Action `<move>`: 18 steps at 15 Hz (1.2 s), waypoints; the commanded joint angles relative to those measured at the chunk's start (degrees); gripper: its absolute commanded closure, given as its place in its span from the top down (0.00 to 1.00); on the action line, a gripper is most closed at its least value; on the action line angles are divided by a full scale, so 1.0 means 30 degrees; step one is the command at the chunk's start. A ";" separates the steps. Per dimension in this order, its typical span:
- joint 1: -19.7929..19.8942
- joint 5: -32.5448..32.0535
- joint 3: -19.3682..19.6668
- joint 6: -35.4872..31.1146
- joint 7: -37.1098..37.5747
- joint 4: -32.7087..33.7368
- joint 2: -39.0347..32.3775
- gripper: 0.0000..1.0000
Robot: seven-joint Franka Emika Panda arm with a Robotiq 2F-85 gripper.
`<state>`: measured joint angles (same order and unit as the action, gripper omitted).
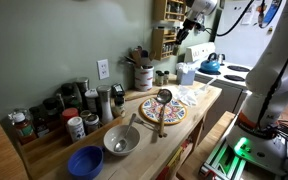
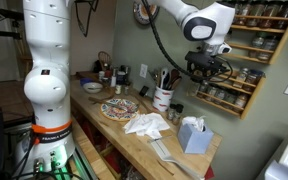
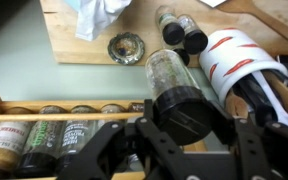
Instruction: Take the spice bottle off of the spice rack
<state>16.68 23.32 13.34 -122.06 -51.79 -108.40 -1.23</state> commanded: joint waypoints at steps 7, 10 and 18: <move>0.0093 -0.0450 -0.0251 -0.0920 -0.5010 -0.0616 -0.2470 0.31; 0.0219 -0.0129 -0.0592 -0.1822 -0.6214 -0.0726 -0.3279 0.31; 0.0639 -0.0146 -0.1372 -0.3294 -0.6979 -0.0584 -0.5254 0.31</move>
<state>17.20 22.77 10.62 -130.23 -70.90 -110.03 -15.55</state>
